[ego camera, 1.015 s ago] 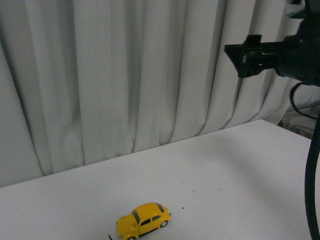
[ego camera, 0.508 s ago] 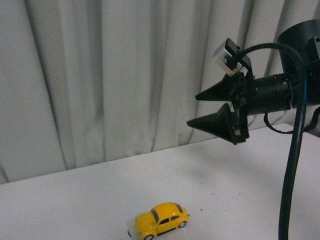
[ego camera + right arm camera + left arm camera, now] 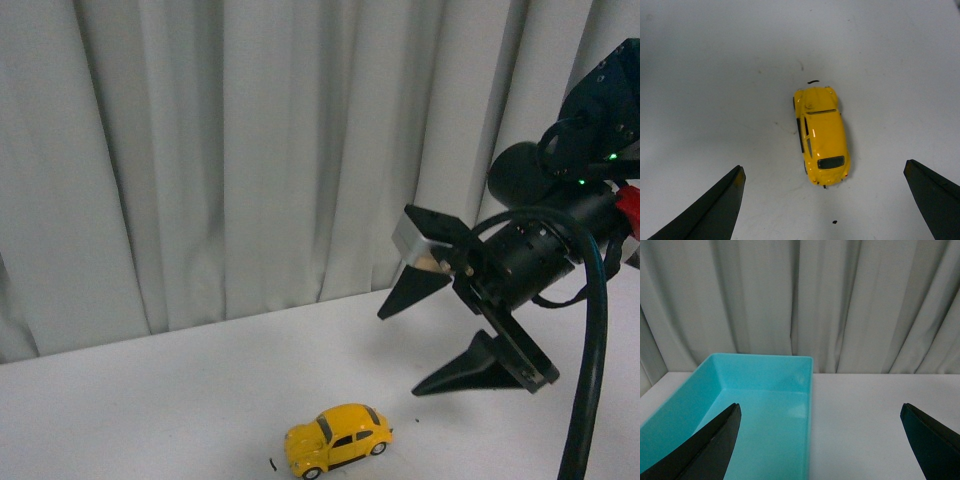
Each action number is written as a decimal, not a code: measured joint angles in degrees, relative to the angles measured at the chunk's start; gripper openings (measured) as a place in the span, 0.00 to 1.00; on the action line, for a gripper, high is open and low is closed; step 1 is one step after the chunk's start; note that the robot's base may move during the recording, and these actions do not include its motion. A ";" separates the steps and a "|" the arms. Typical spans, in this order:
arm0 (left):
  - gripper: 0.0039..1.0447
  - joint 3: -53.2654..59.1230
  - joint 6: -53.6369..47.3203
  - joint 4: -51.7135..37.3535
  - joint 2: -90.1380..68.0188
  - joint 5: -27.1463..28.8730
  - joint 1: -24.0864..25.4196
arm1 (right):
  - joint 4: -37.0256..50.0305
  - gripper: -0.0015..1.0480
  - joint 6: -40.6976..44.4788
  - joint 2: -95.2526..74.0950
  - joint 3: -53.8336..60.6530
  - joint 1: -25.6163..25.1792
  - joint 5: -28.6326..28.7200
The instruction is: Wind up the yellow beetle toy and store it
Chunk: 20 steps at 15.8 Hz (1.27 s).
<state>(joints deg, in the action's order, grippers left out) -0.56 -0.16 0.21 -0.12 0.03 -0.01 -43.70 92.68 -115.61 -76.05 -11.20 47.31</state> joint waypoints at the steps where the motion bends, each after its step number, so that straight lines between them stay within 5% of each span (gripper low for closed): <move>1: 0.94 0.00 0.00 0.00 0.02 0.02 0.00 | -1.81 0.94 2.56 -1.44 -0.63 0.44 -1.07; 6: 0.94 0.00 0.00 0.00 0.02 0.02 0.00 | -9.07 0.94 6.19 -9.14 -8.61 2.60 -7.48; 20: 0.94 0.00 0.00 0.00 0.02 0.00 0.00 | 1.97 0.94 -2.29 -16.37 -11.41 10.12 -12.26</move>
<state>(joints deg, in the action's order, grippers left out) -0.56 -0.16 0.21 -0.10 0.03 -0.01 -41.74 90.39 -131.98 -87.46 -1.08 35.05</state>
